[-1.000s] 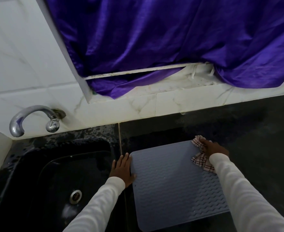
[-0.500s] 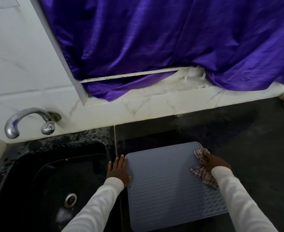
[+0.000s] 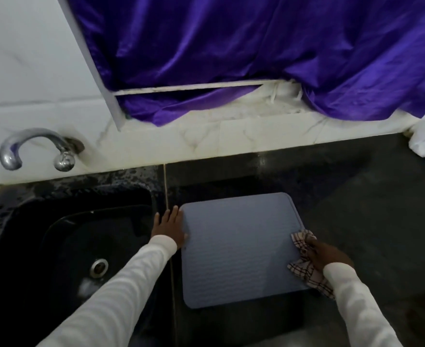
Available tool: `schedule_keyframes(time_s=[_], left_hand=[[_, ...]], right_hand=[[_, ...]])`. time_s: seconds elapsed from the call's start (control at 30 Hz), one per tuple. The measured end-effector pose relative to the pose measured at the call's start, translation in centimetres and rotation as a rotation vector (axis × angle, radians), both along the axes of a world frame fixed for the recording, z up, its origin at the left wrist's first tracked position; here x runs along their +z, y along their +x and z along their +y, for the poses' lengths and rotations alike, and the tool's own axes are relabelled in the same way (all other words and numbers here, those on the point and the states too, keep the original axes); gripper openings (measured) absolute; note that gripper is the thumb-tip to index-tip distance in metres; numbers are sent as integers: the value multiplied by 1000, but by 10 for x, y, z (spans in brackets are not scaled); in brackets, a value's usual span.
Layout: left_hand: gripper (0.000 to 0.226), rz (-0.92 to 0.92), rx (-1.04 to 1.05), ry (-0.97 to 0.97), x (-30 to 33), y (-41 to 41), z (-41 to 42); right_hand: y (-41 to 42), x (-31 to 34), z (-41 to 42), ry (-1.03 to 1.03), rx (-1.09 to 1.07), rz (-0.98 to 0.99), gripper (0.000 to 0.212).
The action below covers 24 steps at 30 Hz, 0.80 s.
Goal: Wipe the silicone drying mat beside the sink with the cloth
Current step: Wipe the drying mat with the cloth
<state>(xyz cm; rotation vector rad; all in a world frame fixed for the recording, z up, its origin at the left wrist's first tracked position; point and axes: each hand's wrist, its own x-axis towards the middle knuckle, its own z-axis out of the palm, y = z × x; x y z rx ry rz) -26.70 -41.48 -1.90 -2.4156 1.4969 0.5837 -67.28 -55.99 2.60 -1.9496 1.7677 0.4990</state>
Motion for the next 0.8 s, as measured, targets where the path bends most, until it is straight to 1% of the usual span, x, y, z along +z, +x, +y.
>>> schedule_keyframes(time_s=[0.2,0.3,0.53,0.73,0.8], left_hand=[[83,-6,3,-11,-5,0,1],[83,-15,5,-15,-7,-1,2],[80,18,35,-37,-10,-3,6],[79,6,25,-63,-13,-3,8],[79,3,19,-61,-13,-4,8]], right_hand=[[-21,-4,35,-32,-37,-23,46],[-30,-6,50,-25,-37,8,44],[-44,-16,81,-30,-128,11,47],[-38,-17,115,-145,-175,-25,48],[-31,-15,124,-157,-153,-42,45]])
